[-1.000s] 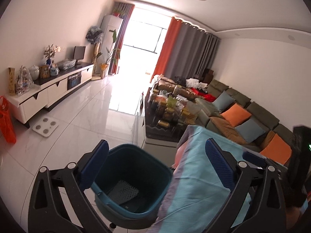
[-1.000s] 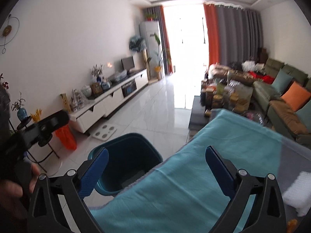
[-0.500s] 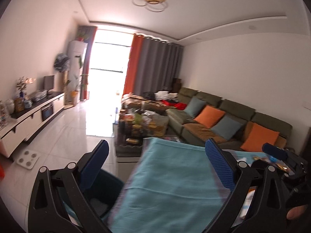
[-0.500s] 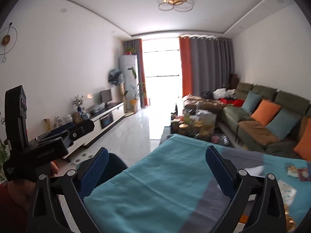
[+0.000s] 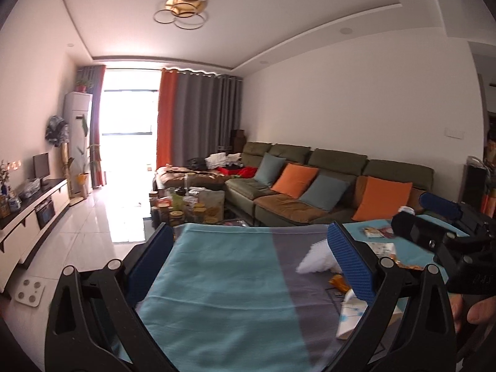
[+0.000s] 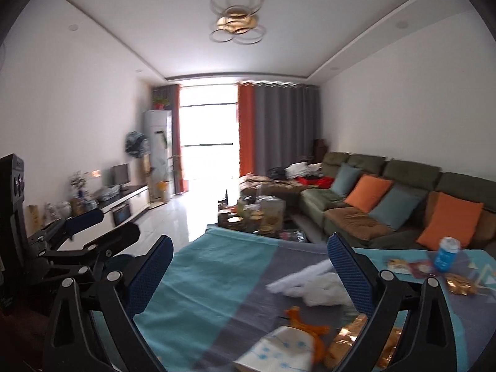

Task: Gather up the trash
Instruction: 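Move both open tools back over the table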

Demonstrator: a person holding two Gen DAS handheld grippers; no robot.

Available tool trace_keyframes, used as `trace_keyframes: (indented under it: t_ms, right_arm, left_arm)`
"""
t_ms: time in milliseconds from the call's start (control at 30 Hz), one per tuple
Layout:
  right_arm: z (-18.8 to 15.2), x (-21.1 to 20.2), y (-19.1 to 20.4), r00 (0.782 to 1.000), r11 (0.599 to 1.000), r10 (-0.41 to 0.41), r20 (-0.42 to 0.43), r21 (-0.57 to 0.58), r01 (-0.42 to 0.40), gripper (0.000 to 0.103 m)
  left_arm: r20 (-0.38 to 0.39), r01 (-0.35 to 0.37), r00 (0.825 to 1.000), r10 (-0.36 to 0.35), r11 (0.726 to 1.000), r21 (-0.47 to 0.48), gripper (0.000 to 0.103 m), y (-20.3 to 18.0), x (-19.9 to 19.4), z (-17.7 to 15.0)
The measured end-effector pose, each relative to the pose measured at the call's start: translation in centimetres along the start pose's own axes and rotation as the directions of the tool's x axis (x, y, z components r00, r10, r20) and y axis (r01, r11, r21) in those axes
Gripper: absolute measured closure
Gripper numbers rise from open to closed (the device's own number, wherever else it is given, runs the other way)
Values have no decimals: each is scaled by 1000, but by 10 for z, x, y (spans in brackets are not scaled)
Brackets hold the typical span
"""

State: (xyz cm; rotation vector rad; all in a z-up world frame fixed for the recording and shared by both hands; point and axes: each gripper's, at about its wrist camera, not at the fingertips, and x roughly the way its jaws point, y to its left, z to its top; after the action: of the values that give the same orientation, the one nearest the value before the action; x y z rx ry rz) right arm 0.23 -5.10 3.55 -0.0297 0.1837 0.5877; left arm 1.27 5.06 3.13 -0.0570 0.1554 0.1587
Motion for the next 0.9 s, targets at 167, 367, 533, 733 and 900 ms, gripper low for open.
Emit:
trace_keyframes:
  t_ms: [167,367,533,733,900]
  right_arm:
    - [-12,-18,-21,995,995,-98,-11,28,98,7]
    - [-24,-37,-45,980,977,-193,-46,82,197,7]
    - [-33,-49,-61,967,961,-244,-71,117,251,7]
    - [-47,-50,-69,964,958,-230,-136,143,249,7]
    - [-64,-33,-68,960,959,-185,-209,175,223,7]
  left_arm:
    - [-13,82,997,-82,996,18,5,-25,3,-10]
    - [-27,152,988,-151,986,61,6,-51,4,-20]
    - [-46,181,983,-178,981,72,6,-59,7,-23]
    - [-76,198,978,-193,977,73,5,-64,15,-26]
    - [-81,194,979,-188,978,75,6,-63,19,-27]
